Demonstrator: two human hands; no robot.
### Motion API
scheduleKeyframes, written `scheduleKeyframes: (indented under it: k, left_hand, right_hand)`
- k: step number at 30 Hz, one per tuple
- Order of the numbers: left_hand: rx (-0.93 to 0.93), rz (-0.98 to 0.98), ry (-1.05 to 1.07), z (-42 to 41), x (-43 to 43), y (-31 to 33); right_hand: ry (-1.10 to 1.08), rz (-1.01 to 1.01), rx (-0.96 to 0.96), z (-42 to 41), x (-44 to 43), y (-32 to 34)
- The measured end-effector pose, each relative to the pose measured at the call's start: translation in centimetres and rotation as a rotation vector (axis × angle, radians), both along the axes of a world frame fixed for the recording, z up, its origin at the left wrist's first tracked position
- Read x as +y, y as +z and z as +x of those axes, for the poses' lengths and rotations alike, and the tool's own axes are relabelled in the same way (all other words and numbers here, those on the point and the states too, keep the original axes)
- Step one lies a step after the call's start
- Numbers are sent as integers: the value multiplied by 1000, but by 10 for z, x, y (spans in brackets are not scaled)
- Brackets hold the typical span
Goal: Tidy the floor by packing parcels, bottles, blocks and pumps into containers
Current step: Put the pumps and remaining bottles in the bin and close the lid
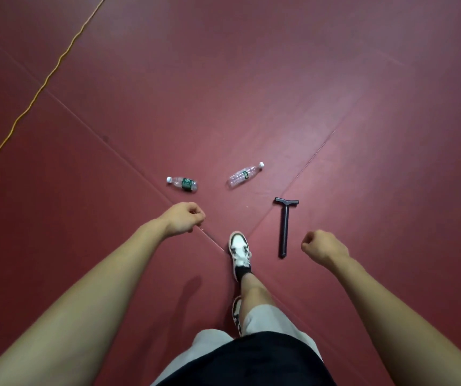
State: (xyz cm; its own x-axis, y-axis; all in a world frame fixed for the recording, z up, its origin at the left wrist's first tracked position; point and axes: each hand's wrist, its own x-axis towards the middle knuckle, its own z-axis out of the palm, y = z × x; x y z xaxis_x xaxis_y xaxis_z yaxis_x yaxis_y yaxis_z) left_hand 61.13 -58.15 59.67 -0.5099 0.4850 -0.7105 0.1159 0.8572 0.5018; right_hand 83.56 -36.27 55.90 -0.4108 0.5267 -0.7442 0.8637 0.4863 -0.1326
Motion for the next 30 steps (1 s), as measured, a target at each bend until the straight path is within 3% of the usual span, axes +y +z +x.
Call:
scheduleKeyframes:
  k: [6,11,17,25,30]
  left_hand:
    - [-40,-45,-44,-108,54,-47]
    - [-98,-152,-160,-185,97,-106]
    - [-14,-188,-188,-225,136,-205]
    - [-28,-134,-141,-226,138,-407]
    - [268,-164,157,-268,99,-539]
  right_hand:
    - [-196,-105,-6,-82,43,-61]
    - [-498,-153,112,-159,72,-115]
    - [-712,-264,280,-224,86,-192]
    - [-761,-15,247,-224,81,-379]
    - [-745,150,84,-194,69,-510]
